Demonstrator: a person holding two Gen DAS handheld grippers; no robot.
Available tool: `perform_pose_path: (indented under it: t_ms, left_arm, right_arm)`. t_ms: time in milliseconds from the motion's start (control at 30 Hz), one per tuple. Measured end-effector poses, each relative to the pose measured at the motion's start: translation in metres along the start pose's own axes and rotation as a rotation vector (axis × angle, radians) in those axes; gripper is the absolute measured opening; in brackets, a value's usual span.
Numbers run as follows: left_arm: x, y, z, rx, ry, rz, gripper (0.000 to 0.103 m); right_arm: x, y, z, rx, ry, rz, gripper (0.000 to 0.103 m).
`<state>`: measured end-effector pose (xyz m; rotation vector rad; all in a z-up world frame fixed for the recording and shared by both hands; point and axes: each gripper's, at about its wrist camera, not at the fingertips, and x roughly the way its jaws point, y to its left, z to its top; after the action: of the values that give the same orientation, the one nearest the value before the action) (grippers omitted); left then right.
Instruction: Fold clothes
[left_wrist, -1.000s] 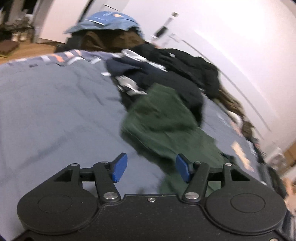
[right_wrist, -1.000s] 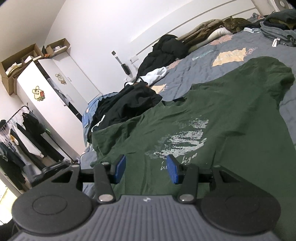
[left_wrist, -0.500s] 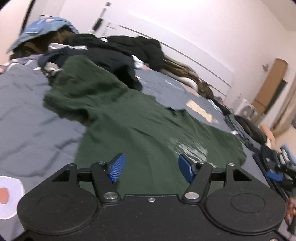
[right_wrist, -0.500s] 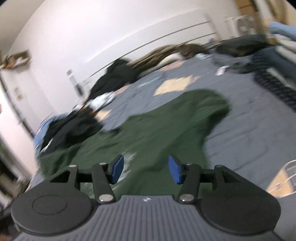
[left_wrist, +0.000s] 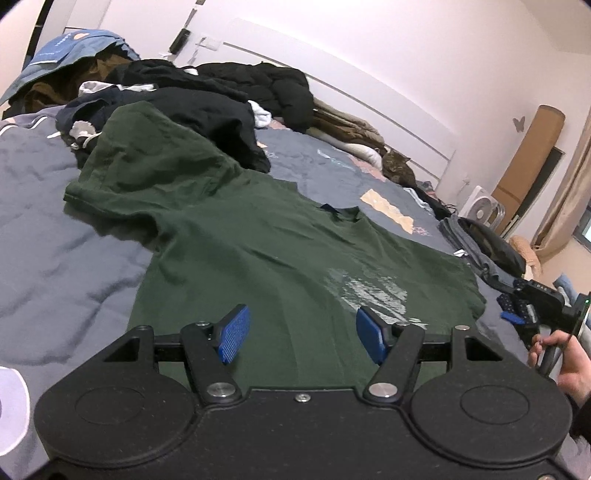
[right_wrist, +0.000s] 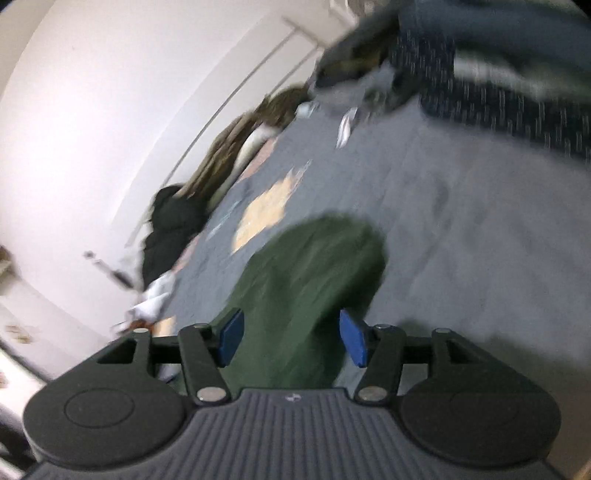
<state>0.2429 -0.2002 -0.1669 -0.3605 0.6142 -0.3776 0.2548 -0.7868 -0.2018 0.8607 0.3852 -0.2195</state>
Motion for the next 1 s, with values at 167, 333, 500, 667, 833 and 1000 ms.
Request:
perform_pose_path:
  t_ms: [167, 333, 500, 667, 833, 1000]
  left_arm:
    - [0.002, 0.009, 0.002, -0.035, 0.007, 0.009, 0.063]
    - [0.004, 0.009, 0.002, -0.040, 0.017, 0.012, 0.063]
    - [0.006, 0.010, 0.001, -0.044, 0.025, 0.020, 0.063]
    - [0.009, 0.011, -0.001, -0.049, 0.040, 0.028, 0.063]
    - [0.009, 0.011, -0.002, -0.049, 0.045, 0.029, 0.063]
    - [0.009, 0.012, -0.001, -0.048, 0.047, 0.028, 0.063]
  right_arm:
    - [0.015, -0.010, 0.027, -0.117, -0.044, -0.056, 0.057]
    - [0.050, -0.008, 0.026, -0.196, 0.091, -0.035, 0.057]
    - [0.076, -0.005, 0.018, -0.247, 0.150, -0.099, 0.053]
    - [0.067, 0.004, 0.028, -0.197, 0.144, -0.051, 0.011]
    - [0.044, 0.040, 0.052, -0.291, 0.113, -0.044, 0.008]
    - [0.044, 0.085, 0.037, -0.777, 0.221, -0.278, 0.010]
